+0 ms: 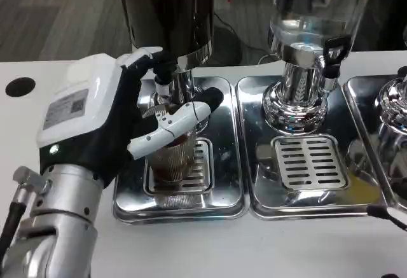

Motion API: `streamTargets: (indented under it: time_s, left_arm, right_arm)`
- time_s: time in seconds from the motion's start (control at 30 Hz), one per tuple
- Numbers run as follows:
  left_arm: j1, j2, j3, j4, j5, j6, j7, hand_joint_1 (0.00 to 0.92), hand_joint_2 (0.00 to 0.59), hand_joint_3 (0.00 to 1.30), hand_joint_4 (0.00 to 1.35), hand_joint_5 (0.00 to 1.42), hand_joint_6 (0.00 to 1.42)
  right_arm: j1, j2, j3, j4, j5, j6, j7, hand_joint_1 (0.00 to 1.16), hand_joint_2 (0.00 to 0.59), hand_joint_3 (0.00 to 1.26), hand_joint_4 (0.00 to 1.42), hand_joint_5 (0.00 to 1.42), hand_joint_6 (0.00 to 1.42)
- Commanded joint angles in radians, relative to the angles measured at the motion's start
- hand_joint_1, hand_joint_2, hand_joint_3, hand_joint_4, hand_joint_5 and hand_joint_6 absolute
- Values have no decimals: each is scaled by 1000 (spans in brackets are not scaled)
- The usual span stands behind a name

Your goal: Grasp the cup under the faucet to collect the drink, then remove the cup.

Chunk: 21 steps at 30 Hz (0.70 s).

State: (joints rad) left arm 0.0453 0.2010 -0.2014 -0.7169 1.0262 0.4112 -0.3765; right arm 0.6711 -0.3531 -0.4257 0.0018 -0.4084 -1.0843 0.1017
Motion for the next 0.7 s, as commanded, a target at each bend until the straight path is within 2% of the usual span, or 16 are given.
streamTargets:
  time_s: [0.03,0.1,0.17,0.27,0.33,0.37,0.5,0.63,0.7]
  left_arm:
    - [22,1,5,15,-30,-14,-8,0,37,118,83,779,969]
    - [54,-24,46,-1,-97,-67,98,0,15,10,6,577,924]
    - [83,-40,78,-4,-155,-126,186,0,17,0,0,407,866]
    - [134,-43,122,7,-233,-254,325,0,20,0,0,303,781]
    - [160,-33,139,13,-244,-307,376,0,32,6,0,258,732]
    - [168,-27,145,17,-243,-324,388,0,35,30,0,251,712]
    - [219,49,157,-30,-116,-347,340,0,36,105,49,202,603]
    - [342,77,178,-114,-39,-340,258,0,33,123,24,121,454]
    - [426,88,203,-149,-16,-358,241,0,33,115,12,106,428]
  right_arm:
    - [3,-14,11,-3,3,18,-16,559,409,205,0,0,0]
    - [4,-19,19,1,12,24,-16,558,406,208,0,0,0]
    - [4,-26,31,11,29,29,-13,552,396,202,9,0,0]
    - [2,-38,53,29,65,31,-8,541,386,200,21,0,0]
    - [-1,-49,73,41,99,33,0,534,365,200,31,0,0]
    - [-1,-55,83,46,117,35,3,534,364,200,32,1,0]
    - [-10,-81,118,39,184,57,24,521,329,181,16,2,0]
    - [-30,-111,162,7,257,141,76,522,303,144,0,0,0]
    - [-51,-127,197,3,318,188,115,529,279,140,0,0,0]
